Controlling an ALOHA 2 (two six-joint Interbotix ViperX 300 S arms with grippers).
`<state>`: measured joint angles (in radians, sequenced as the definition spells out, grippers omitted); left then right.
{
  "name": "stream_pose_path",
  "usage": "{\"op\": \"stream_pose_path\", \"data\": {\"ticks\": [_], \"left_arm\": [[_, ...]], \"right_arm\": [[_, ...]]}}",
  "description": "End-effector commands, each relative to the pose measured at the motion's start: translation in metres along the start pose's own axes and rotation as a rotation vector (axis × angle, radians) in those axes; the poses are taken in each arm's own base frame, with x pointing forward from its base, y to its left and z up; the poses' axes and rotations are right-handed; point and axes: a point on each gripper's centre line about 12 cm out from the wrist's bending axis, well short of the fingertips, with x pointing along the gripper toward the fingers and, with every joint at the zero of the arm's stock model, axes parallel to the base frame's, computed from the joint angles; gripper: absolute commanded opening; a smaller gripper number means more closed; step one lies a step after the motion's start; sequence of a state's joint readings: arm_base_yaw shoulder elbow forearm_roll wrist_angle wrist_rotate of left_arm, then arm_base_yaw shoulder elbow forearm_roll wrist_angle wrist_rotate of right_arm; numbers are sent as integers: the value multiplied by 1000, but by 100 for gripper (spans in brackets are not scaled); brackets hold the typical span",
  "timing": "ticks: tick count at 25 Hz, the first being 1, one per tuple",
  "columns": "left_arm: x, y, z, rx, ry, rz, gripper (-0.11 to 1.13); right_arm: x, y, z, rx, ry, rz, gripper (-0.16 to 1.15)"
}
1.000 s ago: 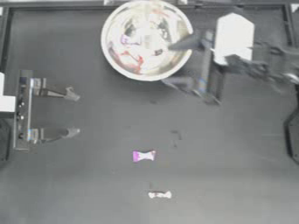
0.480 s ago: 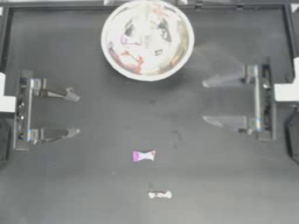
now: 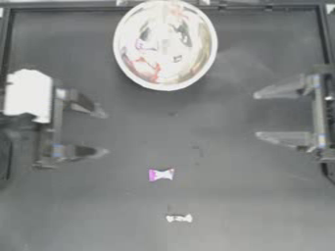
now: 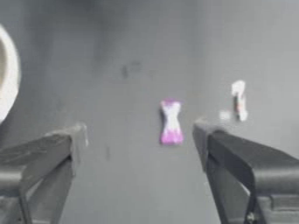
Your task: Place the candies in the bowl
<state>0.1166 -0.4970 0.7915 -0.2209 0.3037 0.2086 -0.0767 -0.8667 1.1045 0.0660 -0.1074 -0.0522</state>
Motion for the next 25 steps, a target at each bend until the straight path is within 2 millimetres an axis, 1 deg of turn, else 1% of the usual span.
{"op": "stream_pose_path", "data": {"ticks": [1,4,6,9,13,15,19,25], "left_arm": [[20,-3,19,9,59,-21,101],[41,-7,23,15,153,-44,101],[60,-11,22,24,225,-62,101],[83,-19,23,40,285,-83,102],[110,-32,24,51,339,-110,101],[120,-36,23,52,355,-109,101],[139,-44,14,73,400,-95,101],[157,-43,1,84,451,-62,101]], "right_arm": [[-4,0,3,20,-6,1,99],[-8,0,1,26,-1,2,99],[-10,0,-1,31,-4,1,99],[-14,0,-3,37,-11,1,99],[-18,0,-3,45,-20,2,99],[-20,0,-3,45,-23,2,99],[-22,0,-2,45,-26,3,99],[-22,0,-2,48,-30,3,99]]}}
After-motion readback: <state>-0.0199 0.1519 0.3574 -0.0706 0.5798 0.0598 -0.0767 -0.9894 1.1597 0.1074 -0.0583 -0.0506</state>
